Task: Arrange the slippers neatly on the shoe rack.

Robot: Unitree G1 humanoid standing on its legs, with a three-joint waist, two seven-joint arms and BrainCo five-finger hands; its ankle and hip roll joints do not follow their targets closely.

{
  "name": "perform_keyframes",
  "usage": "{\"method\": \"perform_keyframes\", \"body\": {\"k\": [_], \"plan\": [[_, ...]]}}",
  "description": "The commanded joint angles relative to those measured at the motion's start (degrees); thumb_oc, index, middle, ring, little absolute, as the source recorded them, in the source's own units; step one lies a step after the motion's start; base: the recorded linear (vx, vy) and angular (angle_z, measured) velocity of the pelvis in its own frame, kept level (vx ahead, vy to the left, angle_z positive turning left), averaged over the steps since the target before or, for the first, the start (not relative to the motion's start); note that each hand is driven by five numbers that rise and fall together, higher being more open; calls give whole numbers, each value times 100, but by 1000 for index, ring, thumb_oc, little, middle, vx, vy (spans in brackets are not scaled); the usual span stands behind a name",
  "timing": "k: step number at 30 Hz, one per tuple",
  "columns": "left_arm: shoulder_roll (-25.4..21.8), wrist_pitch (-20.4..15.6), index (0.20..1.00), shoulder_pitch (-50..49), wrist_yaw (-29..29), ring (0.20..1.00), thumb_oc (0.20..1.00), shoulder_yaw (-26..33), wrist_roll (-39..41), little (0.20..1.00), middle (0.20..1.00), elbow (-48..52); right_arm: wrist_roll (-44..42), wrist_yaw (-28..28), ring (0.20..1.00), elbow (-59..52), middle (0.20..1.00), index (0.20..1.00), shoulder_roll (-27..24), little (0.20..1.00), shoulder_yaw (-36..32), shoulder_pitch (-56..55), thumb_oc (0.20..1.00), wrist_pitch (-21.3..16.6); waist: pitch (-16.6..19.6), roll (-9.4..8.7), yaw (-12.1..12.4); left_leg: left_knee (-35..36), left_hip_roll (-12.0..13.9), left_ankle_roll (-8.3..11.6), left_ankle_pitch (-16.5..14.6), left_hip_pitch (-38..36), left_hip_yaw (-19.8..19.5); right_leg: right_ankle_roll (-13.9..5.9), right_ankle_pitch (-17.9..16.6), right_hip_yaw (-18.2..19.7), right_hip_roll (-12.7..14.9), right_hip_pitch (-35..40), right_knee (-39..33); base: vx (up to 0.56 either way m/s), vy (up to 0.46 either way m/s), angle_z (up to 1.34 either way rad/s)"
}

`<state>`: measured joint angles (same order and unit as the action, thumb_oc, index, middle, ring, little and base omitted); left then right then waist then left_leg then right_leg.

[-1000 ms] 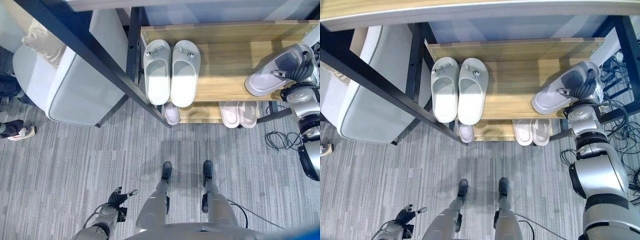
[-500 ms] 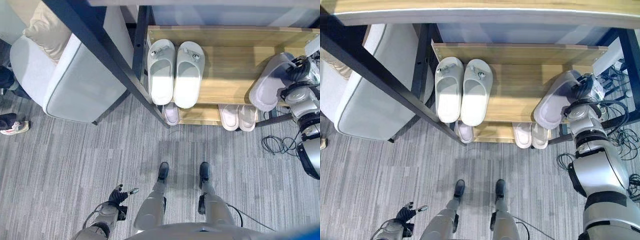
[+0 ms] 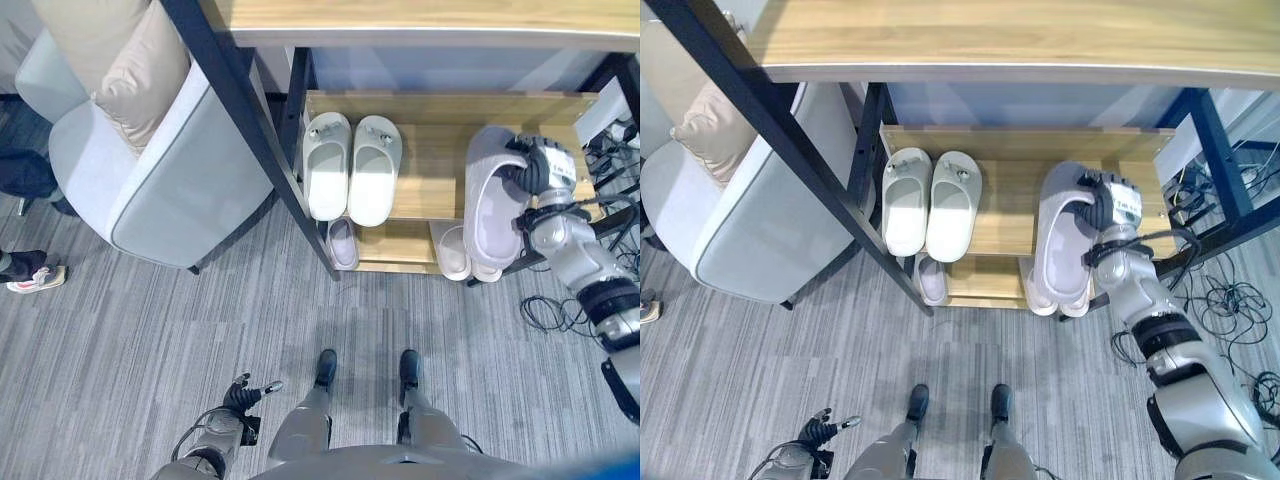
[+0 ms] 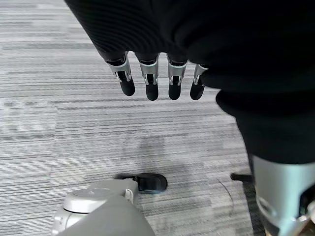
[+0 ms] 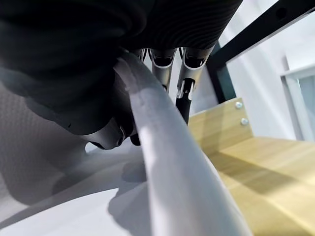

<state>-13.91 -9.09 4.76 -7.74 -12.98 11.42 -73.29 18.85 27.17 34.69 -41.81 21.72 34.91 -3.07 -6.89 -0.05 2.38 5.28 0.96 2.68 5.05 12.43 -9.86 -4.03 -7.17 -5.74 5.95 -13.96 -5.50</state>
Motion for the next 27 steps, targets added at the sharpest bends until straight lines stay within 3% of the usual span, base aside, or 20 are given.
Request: {"method": "perform_keyframes", "body": {"k": [1, 11, 13, 18, 22, 27], "plan": [[-104, 75, 1000, 92, 1, 1000, 1000, 168, -390, 1000, 1000, -524, 153, -132, 200, -258, 200, 200, 13, 200, -451, -425, 200, -329, 25, -217, 32, -54, -46, -87, -737, -378, 53, -292, 832, -420, 132, 770, 50, 25, 7, -4], [25, 156, 1000, -532, 157, 1000, 1000, 671, -844, 1000, 1000, -774, 217, -883, 200, -1517, 200, 200, 416, 200, -1140, -2809, 200, -669, 498, -244, -48, -313, -15, -185, -1109, -1040, 177, -266, 927, -183, 118, 1365, 51, 32, 8, -15], [24, 163, 1000, -645, 161, 1000, 1000, 725, -938, 1000, 1000, -753, 162, -1061, 200, -1833, 200, 200, 491, 200, -1263, -3283, 200, -787, 566, -232, -66, -454, -42, -200, -1222, -1179, 107, -206, 1125, -250, 141, 1538, 286, 69, -13, 3], [-81, 147, 1000, -601, 137, 1000, 1000, 822, -832, 1000, 1000, -634, -115, -1440, 200, -1907, 200, 200, 680, 200, -1208, -3817, 200, -941, 459, -237, -84, -644, -5, -208, -1359, -1421, -42, -78, 1484, -416, 122, 1618, 940, 24, -27, 20], [-165, 79, 1000, -625, 98, 1000, 1000, 914, -595, 1000, 1000, -397, -332, -1662, 200, -1777, 200, 200, 742, 200, -938, -3959, 200, -1085, 427, -320, 10, -667, 111, -121, -1351, -1512, -183, -15, 1630, -602, 25, 1719, 1055, 20, -83, 34], [-196, -23, 1000, -504, 87, 1000, 1000, 823, -257, 1000, 1000, -77, -459, -1759, 200, -1641, 200, 200, 782, 200, -611, -3864, 200, -1180, 115, -448, 114, -1266, 176, -31, -1385, -929, -349, 91, 1812, -906, 17, 1363, 1489, -130, -83, 33]]}}
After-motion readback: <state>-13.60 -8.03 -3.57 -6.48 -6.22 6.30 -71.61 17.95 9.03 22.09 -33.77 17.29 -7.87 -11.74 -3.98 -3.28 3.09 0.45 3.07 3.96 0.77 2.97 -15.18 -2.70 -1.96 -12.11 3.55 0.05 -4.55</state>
